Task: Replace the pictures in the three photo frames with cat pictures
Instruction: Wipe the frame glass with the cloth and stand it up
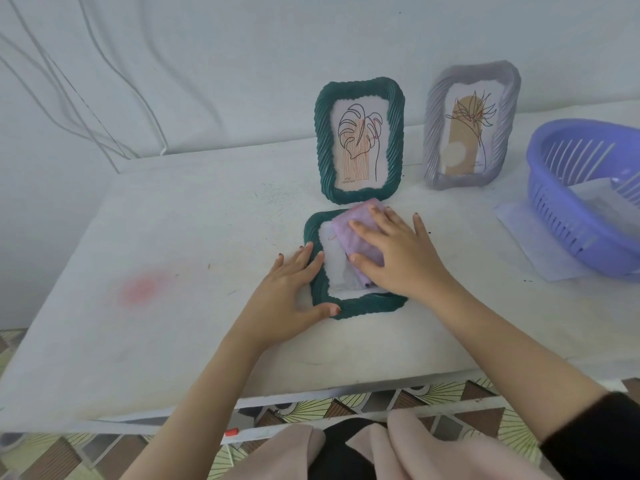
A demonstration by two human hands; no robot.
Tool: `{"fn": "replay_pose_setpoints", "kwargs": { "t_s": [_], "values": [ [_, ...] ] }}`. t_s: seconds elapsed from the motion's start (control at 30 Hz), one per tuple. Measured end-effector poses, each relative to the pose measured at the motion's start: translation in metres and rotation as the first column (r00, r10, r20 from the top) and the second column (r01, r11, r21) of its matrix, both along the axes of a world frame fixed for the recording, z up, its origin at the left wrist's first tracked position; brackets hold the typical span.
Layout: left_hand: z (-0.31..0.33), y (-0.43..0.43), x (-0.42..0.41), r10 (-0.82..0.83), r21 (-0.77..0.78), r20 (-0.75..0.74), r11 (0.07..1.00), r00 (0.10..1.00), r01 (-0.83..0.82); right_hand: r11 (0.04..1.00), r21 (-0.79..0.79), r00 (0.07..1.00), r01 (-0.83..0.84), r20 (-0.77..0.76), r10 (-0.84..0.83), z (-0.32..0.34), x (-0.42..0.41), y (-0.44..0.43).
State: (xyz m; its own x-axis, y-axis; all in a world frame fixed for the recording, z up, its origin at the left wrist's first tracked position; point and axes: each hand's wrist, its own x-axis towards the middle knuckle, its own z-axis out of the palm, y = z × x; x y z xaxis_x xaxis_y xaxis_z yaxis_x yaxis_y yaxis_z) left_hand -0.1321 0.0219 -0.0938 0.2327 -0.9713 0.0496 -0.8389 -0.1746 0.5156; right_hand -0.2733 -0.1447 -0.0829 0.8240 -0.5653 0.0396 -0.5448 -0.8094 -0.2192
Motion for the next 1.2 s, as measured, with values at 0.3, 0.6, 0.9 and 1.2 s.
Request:
{"fn": "replay_pose_setpoints", "kwargs": {
  "t_s": [0.3, 0.6, 0.9, 1.2],
  "values": [
    [-0.004, 0.0, 0.0, 0.031, 0.0, 0.064, 1.0, 0.997, -0.031, 0.967, 0.093, 0.969, -0.236, 0.1, 0.227, -0.001, 0.003, 0.012],
    [-0.004, -0.002, 0.0, 0.036, -0.005, 0.028, 0.999, 0.999, -0.035, 0.97, 0.112, 0.972, -0.218, 0.111, 0.206, 0.011, -0.032, 0.006],
    [-0.001, -0.001, 0.001, 0.029, 0.013, -0.014, 0.999, 0.999, -0.029, 0.984, 0.011, 0.983, -0.175, 0.065, 0.174, -0.004, 0.03, 0.001],
    [-0.001, -0.002, -0.001, 0.054, 0.004, -0.023, 0.999, 0.998, -0.054, 0.955, 0.097, 0.957, -0.279, 0.114, 0.268, 0.011, -0.04, 0.031]
  ]
}}
